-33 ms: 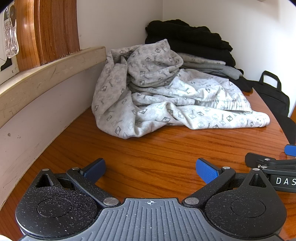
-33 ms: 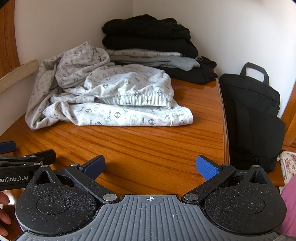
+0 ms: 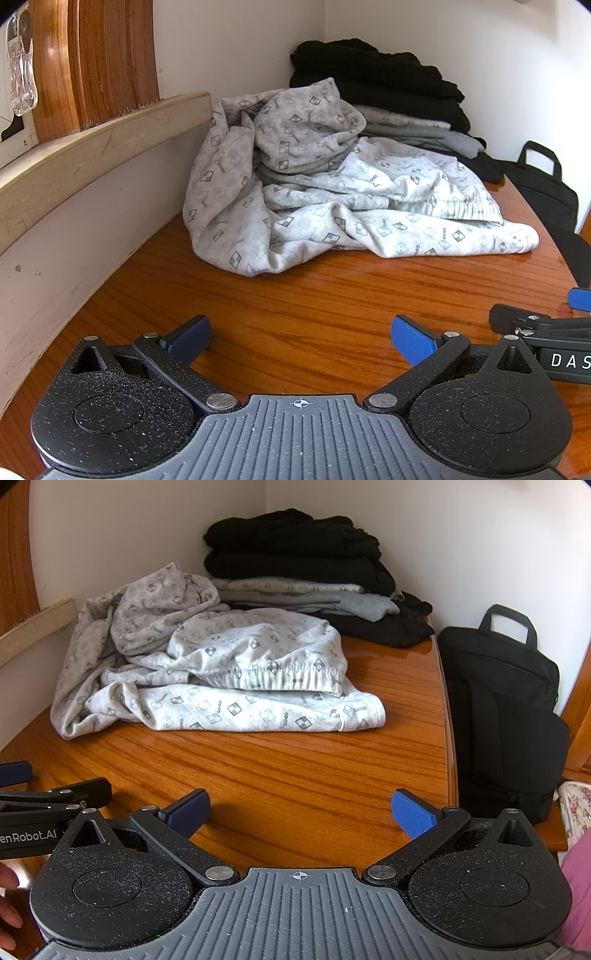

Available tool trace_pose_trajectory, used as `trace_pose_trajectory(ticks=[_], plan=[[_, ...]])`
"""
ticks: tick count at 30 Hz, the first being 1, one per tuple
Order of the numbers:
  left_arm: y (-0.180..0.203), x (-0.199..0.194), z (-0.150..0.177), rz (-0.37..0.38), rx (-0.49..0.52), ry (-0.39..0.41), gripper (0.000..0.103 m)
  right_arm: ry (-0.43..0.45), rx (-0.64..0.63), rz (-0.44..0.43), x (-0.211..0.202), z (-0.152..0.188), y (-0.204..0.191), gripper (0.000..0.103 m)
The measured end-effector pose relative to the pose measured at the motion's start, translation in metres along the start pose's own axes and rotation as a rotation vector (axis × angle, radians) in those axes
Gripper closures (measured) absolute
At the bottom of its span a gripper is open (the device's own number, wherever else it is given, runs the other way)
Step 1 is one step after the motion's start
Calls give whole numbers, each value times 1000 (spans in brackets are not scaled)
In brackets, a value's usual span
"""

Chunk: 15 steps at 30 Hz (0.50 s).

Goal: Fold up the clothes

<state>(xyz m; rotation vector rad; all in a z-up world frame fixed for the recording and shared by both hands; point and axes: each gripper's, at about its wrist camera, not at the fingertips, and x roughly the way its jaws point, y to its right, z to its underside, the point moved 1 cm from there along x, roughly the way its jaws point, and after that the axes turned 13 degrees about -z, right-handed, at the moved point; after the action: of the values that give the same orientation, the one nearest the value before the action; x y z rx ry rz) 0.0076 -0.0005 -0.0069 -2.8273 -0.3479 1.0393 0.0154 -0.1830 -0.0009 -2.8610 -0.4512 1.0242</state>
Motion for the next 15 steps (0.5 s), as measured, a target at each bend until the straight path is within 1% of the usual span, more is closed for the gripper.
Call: trace_pose_trajectory(ticks=[2,15], plan=[[-1,0,0,16,-18,-4,0,0,0,0,0,0,0,0],[-1,0,0,15,-17,-4,0,0,1,-1,0,0,0,0]])
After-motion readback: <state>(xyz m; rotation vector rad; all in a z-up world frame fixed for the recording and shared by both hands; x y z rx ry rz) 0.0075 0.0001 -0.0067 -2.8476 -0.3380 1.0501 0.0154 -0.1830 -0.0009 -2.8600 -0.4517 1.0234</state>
